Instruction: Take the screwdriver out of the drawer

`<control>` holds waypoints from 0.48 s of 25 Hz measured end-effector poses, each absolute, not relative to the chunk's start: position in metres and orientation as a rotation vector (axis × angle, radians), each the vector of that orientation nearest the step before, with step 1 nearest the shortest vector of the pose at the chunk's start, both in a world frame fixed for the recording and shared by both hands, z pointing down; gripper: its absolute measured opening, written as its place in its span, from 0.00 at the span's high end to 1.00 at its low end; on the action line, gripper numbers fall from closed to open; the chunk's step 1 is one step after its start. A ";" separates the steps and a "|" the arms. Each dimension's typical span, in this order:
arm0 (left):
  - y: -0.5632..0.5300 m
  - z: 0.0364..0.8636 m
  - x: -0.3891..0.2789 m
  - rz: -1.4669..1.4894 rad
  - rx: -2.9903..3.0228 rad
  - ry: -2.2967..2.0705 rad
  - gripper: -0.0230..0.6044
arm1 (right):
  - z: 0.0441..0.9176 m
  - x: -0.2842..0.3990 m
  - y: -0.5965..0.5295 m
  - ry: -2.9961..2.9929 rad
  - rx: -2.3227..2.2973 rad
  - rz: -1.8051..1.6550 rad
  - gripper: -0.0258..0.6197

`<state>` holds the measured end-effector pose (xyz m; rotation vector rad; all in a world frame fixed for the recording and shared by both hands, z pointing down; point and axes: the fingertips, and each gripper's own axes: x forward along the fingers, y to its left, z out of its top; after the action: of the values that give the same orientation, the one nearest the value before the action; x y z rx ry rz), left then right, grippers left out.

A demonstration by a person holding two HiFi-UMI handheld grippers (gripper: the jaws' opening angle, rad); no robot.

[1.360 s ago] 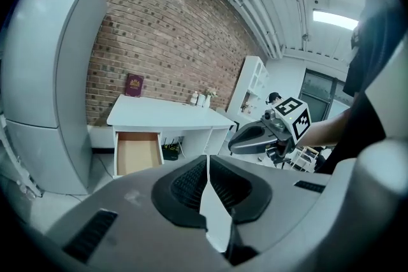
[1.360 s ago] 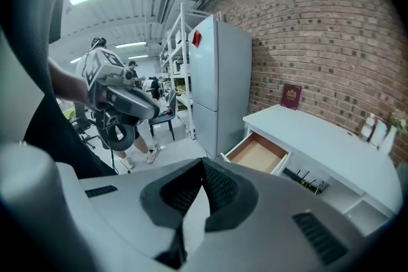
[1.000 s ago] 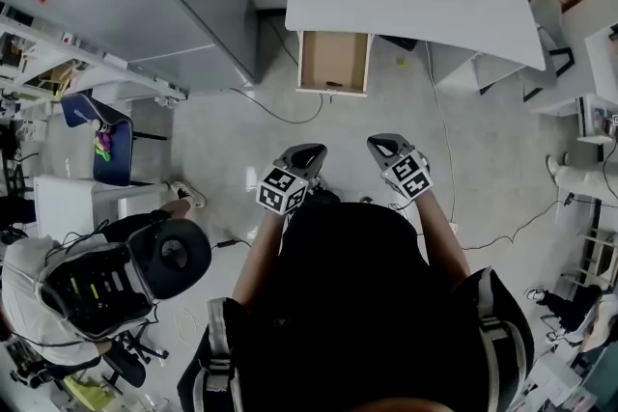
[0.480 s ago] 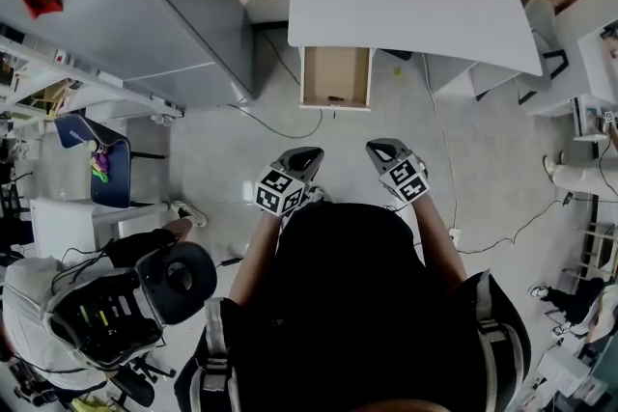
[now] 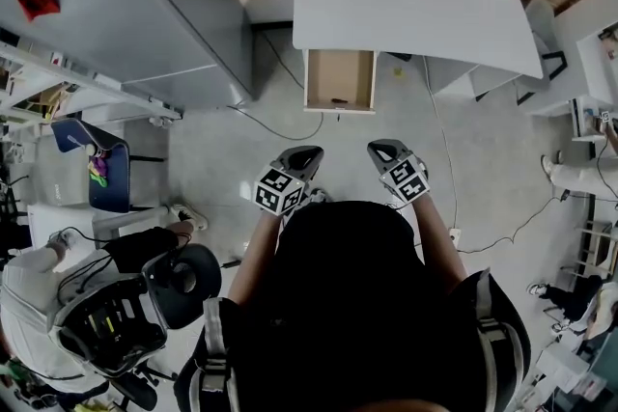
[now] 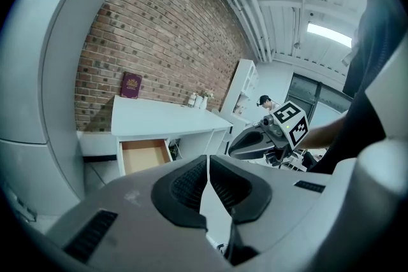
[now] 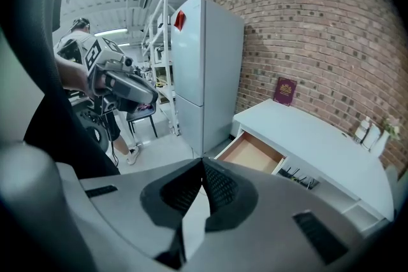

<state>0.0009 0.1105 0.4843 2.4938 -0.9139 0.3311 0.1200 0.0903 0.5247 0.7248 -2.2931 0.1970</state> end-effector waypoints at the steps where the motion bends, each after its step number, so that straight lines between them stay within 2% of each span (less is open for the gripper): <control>1: 0.110 0.485 -0.002 0.328 2.491 -0.917 0.93 | 0.526 0.118 0.090 -2.292 0.722 0.196 0.87; 12: 0.109 0.494 -0.036 0.317 2.437 -0.999 0.93 | 0.546 0.096 0.082 -2.278 0.642 0.180 0.87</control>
<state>-0.0365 0.1087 0.4936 2.4371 -0.9985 0.3170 0.0956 0.0823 0.5461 0.6421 -2.2776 0.1803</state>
